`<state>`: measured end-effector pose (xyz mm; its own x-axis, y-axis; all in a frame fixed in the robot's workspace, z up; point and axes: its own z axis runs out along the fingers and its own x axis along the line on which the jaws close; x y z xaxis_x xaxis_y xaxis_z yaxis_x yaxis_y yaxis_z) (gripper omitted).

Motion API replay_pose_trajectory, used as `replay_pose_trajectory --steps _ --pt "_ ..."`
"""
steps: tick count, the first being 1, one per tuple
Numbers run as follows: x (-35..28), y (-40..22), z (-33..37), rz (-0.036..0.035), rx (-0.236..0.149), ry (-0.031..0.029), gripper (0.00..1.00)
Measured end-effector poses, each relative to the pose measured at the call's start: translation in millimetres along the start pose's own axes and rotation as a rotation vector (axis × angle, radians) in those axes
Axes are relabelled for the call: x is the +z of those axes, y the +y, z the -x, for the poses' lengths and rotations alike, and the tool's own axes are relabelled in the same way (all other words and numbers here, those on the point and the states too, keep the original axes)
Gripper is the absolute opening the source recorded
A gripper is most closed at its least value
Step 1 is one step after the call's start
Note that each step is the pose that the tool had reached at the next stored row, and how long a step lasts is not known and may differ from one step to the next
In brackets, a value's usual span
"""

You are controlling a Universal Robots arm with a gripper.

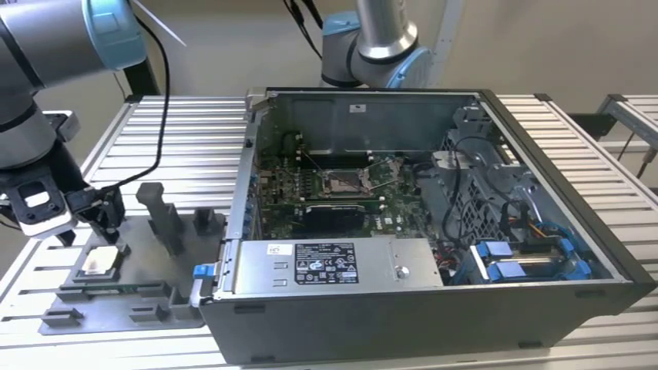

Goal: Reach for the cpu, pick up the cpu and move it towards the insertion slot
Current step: 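Pick up the cpu and move it towards the insertion slot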

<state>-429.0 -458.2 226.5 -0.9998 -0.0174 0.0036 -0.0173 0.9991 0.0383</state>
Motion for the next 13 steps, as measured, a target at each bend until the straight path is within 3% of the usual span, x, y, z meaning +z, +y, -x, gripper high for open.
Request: replay_pose_trajectory --steps 6,13 --pt "4.4 -1.7 -0.2 0.0001 0.0 -0.0001 1.0" --pt "5.1 -1.8 -0.1 0.0001 0.0 -0.0002 1.0"
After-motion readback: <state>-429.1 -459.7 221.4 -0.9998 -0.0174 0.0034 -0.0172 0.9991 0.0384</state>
